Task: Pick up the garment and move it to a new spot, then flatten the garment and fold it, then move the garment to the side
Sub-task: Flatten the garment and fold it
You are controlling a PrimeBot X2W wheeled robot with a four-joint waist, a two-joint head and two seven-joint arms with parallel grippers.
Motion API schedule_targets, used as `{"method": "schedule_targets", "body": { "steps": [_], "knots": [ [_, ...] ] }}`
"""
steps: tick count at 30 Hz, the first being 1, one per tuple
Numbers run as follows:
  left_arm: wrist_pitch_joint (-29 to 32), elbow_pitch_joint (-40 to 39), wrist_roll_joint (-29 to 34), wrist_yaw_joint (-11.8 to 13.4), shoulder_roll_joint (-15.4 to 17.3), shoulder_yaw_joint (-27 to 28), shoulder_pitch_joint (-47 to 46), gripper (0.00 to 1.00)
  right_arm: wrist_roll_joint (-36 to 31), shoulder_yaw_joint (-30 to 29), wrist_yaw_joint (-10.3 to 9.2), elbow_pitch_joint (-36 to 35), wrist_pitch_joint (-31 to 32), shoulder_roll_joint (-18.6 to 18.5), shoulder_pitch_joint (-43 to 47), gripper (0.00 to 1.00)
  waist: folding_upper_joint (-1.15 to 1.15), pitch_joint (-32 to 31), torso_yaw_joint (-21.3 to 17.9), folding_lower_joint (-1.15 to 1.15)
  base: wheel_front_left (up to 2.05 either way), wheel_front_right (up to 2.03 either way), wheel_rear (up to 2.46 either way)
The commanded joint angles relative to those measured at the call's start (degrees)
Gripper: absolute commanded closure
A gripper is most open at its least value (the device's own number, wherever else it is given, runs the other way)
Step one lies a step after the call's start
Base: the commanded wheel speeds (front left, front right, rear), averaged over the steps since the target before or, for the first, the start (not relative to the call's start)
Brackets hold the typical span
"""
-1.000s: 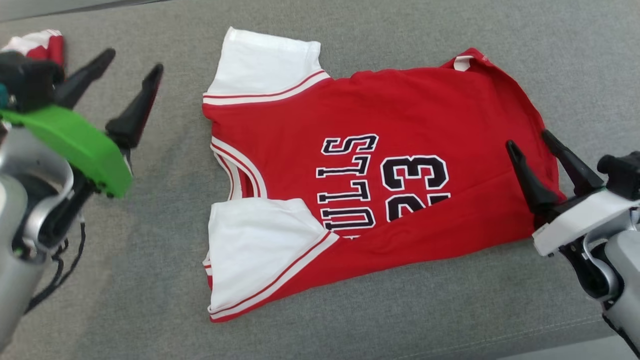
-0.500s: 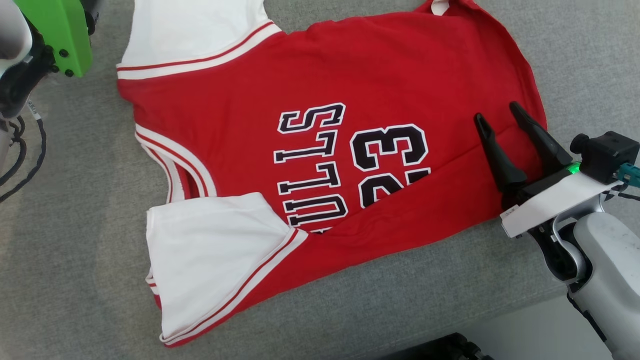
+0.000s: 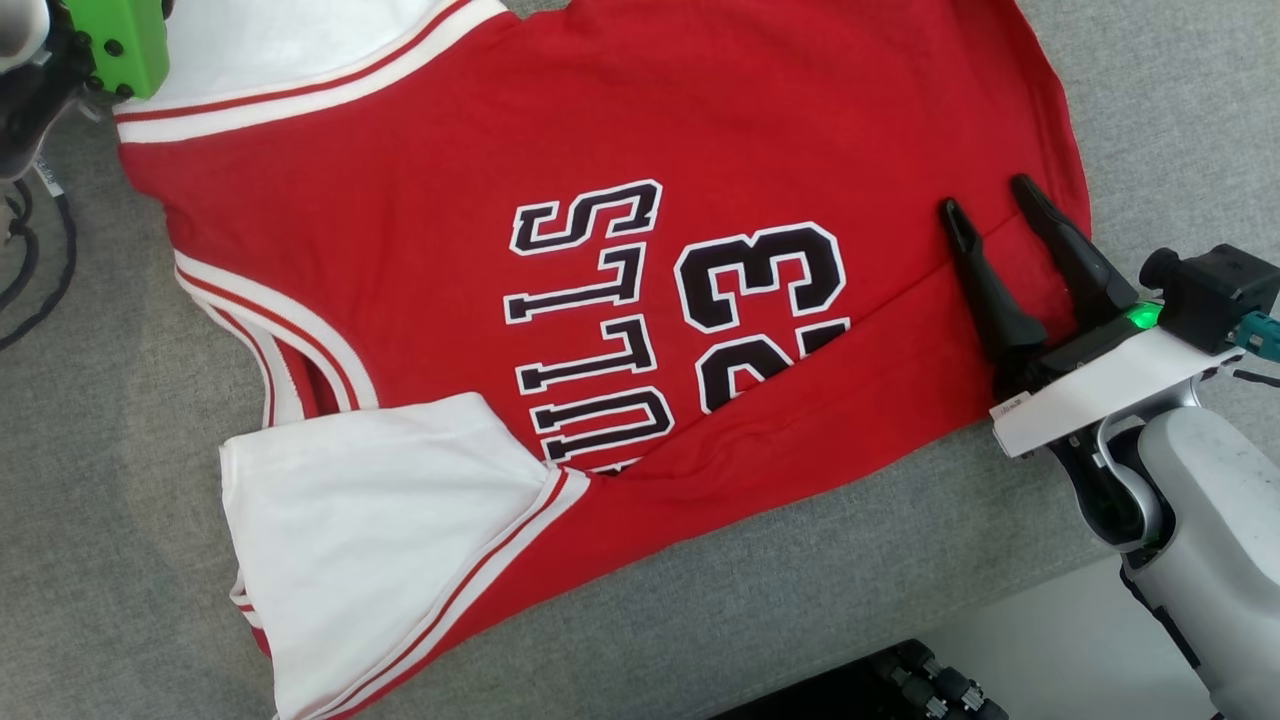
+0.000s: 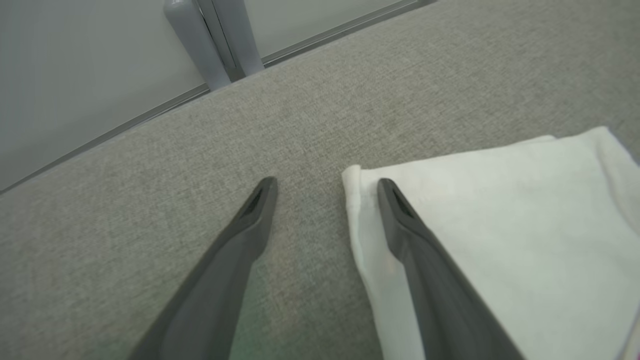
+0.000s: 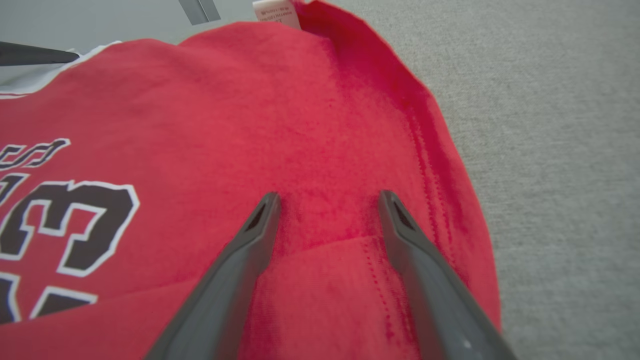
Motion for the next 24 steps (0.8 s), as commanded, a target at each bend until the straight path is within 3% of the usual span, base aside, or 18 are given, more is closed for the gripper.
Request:
{"method": "schedule_targets", "body": {
  "steps": [1,2,4,6,14,19,24],
  "knots": [
    [-0.23,0.56,-0.32,-0.20,-0.17,-0.73,-0.52,0.00,-0.05,0.29,-0.11,0.46,0.14,0.22,-0.27,0.00,0.00,-0.03,0.10,-0.01,0.00,0.00,0.00],
    [-0.30,0.74,-0.41,-0.23,-0.19,-1.05,-0.65,0.09,-0.01,0.46,-0.11,0.47,0.14,0.21,-0.32,0.00,0.00,-0.04,0.11,-0.01,0.00,0.00,0.00],
    [-0.23,0.73,-0.93,-0.25,-0.24,-2.04,-0.87,0.65,0.06,0.94,-0.11,0.37,0.15,0.29,-0.60,0.00,0.00,-0.06,0.07,-0.01,0.00,0.00,0.00],
    [-0.41,0.29,-1.75,-0.26,-0.08,-3.22,-1.04,1.00,0.00,1.35,-0.10,-0.07,0.14,-0.15,-1.03,0.00,0.00,-0.13,0.05,-0.01,0.00,0.00,0.00],
    [-3.51,-2.06,-4.14,-0.24,1.24,-7.63,-2.37,1.00,-4.30,4.03,-0.11,-0.03,0.74,-4.81,-8.61,0.00,0.00,-1.98,0.67,-0.01,0.00,0.00,0.00],
    [-5.34,-3.46,-5.94,-0.24,0.57,-10.61,-3.06,1.00,-12.84,7.36,-0.11,4.90,6.67,-6.75,-18.54,0.00,0.00,-3.45,2.67,-0.01,0.00,0.00,0.00],
    [-6.95,-4.74,-7.10,-0.24,0.06,-13.18,-3.95,1.00,-16.21,10.15,-0.11,9.35,12.71,-6.38,-24.83,0.00,0.00,-3.98,4.79,-0.01,0.00,0.00,0.00]
  ]
}}
